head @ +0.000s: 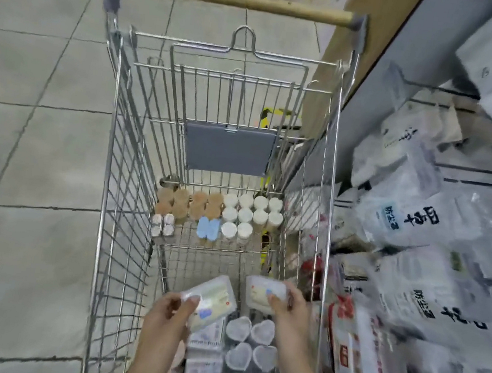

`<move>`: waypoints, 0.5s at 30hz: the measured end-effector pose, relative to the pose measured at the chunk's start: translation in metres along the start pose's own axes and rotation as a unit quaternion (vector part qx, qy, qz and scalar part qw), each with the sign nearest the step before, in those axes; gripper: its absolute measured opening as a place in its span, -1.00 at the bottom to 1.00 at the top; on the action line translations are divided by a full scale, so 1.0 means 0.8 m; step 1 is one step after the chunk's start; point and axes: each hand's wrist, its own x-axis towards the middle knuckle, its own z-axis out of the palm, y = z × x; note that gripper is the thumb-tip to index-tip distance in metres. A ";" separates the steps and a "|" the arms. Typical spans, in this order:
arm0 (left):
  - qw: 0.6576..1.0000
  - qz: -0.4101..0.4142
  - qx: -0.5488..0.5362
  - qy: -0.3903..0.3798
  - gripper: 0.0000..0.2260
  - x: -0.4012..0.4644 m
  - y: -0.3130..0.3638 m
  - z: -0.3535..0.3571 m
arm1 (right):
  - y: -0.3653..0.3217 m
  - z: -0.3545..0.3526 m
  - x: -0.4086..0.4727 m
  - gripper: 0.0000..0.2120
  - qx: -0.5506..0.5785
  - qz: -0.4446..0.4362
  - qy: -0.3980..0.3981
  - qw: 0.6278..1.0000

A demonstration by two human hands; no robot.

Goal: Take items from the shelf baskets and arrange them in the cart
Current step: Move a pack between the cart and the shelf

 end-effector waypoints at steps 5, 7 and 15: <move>1.000 -0.004 0.017 -0.017 -0.89 0.082 0.001 0.032 | 0.038 0.049 0.103 -0.67 -0.015 0.036 0.084 0.996; 1.000 -0.009 0.012 -0.022 -0.93 0.113 -0.003 0.043 | 0.050 0.069 0.133 -0.71 -0.032 0.018 0.122 0.992; 0.997 -0.038 0.059 -0.027 -0.97 0.207 -0.039 0.070 | 0.080 0.116 0.220 -0.65 -0.173 -0.102 0.220 0.955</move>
